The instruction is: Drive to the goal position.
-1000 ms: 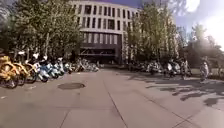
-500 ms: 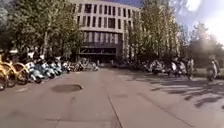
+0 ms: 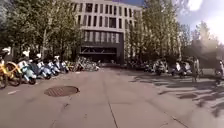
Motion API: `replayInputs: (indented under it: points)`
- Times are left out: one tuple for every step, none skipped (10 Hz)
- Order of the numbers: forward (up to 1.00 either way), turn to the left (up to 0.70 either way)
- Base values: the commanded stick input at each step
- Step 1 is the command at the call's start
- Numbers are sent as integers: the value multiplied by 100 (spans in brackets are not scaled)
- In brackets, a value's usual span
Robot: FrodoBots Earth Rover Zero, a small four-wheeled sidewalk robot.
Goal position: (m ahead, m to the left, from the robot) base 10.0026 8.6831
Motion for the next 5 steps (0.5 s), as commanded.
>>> replayInputs:
  points:
    - [70, 0]
    - [70, 0]
    - [70, 0]
    - [70, 0]
    - [70, 0]
